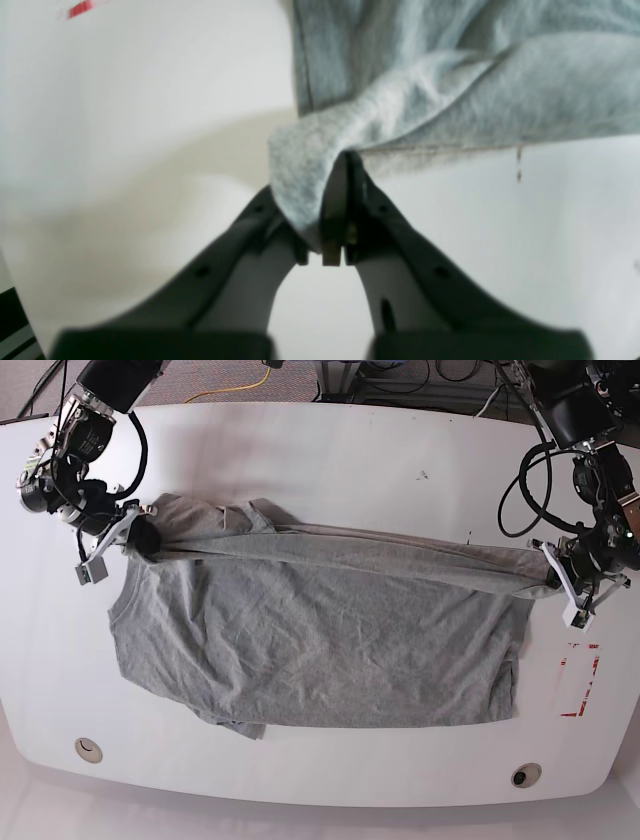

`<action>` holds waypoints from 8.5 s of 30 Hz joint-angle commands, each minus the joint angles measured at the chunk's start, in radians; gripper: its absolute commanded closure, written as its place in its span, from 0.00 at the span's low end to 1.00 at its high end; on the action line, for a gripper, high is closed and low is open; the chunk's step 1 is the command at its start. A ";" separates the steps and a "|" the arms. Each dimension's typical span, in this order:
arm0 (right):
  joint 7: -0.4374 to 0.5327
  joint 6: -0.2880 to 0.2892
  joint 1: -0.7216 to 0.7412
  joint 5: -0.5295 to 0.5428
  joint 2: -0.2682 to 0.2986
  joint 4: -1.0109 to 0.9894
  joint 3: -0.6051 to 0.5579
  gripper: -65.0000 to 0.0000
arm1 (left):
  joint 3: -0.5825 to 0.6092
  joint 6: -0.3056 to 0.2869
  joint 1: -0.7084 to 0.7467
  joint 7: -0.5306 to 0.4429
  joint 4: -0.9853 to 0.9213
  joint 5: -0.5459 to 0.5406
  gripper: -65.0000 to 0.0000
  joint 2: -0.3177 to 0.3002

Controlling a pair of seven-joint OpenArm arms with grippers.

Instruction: Layout the t-shirt on the table in an organized manner, then fold the t-shirt properly

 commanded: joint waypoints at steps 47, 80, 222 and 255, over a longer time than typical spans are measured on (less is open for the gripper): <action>0.222 0.001 0.235 0.007 0.167 -0.441 -0.118 0.99 | 0.034 0.001 -0.238 -0.266 -0.340 0.217 0.99 0.124; 0.292 0.001 0.267 -0.214 0.169 -0.439 -0.149 0.26 | 0.033 0.001 -0.235 -0.291 -0.359 0.228 0.99 0.064; 0.021 0.001 0.264 0.217 -0.038 -0.145 -0.170 1.00 | 0.062 0.001 -0.144 -0.289 -0.087 0.228 0.37 0.056; 0.406 0.001 0.613 0.213 0.204 -0.743 -0.559 0.99 | 0.059 0.001 -0.089 -0.288 -0.079 0.228 0.37 0.056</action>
